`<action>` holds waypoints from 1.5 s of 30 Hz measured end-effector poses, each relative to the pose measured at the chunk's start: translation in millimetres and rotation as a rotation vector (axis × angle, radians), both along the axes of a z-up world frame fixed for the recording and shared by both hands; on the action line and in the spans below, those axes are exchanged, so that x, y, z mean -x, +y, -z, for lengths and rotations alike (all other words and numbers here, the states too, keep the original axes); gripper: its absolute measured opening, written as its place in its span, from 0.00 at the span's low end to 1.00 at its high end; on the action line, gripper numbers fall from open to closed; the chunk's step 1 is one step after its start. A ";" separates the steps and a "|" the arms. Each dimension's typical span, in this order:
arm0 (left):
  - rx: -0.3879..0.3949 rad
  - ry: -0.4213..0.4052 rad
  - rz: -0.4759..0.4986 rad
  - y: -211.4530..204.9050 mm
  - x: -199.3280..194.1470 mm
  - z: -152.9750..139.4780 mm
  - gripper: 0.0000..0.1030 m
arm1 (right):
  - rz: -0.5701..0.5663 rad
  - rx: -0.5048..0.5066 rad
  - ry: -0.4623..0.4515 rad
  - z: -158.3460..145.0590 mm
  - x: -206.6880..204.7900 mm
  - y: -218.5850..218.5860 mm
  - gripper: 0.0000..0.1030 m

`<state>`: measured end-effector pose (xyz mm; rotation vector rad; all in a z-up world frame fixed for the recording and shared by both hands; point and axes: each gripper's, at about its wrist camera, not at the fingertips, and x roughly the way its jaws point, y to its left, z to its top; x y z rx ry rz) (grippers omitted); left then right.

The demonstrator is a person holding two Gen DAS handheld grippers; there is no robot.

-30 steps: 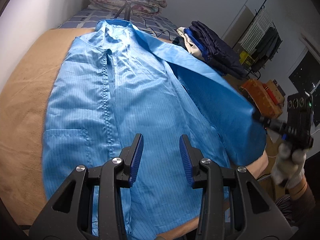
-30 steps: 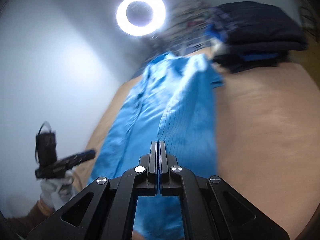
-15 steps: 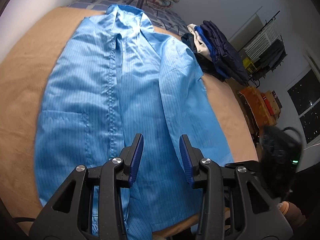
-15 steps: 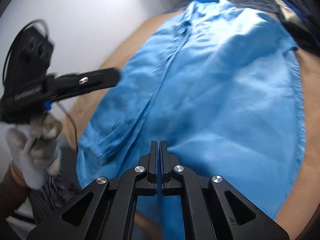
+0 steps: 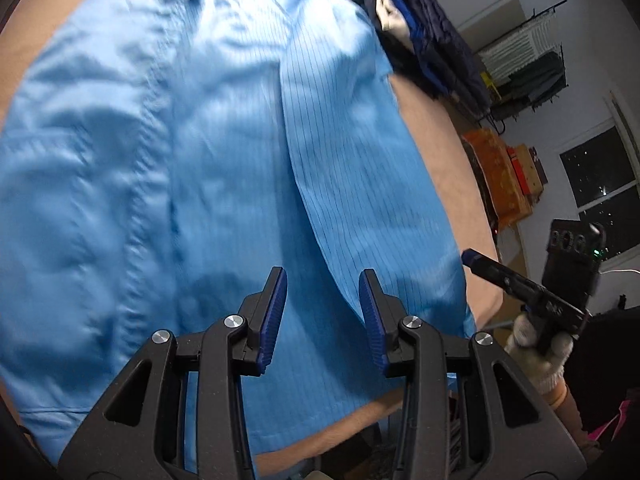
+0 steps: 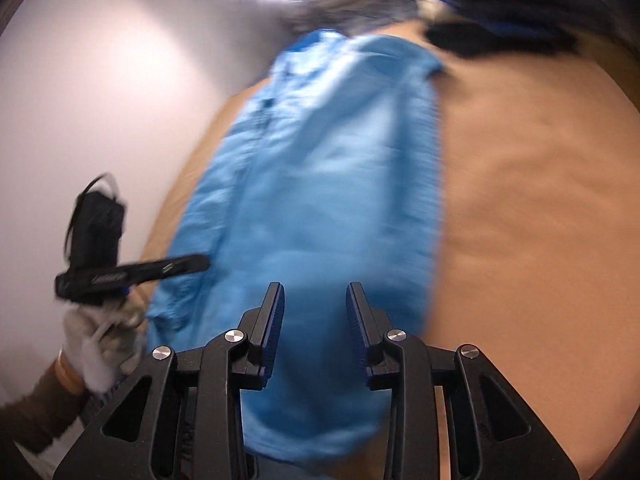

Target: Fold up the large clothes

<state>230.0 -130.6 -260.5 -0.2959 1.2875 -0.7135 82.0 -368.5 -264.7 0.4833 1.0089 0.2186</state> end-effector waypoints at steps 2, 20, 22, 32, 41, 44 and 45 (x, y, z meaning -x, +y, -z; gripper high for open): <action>-0.003 0.026 0.013 -8.0 1.2 6.9 0.36 | 0.016 -0.048 0.028 13.2 2.7 -9.6 0.30; -0.180 -0.087 0.041 -9.1 18.4 10.6 0.00 | -0.106 -0.101 -0.015 6.6 11.1 14.8 0.25; -0.193 -0.094 0.048 -9.0 22.8 11.9 0.00 | -0.045 -0.122 0.021 17.2 6.8 2.2 0.29; -0.186 -0.106 0.085 -18.7 29.4 9.5 0.00 | -0.076 -0.300 0.024 29.8 8.1 6.6 0.02; -0.185 -0.112 0.177 -26.8 62.2 8.1 0.00 | -0.157 -0.036 0.039 8.3 26.3 23.8 0.01; -0.171 -0.094 0.198 -27.8 70.0 10.3 0.00 | -0.120 0.030 0.139 33.0 20.4 14.1 0.01; -0.154 -0.082 0.200 -28.6 71.3 10.1 0.00 | -0.110 0.041 0.148 34.5 19.9 10.1 0.01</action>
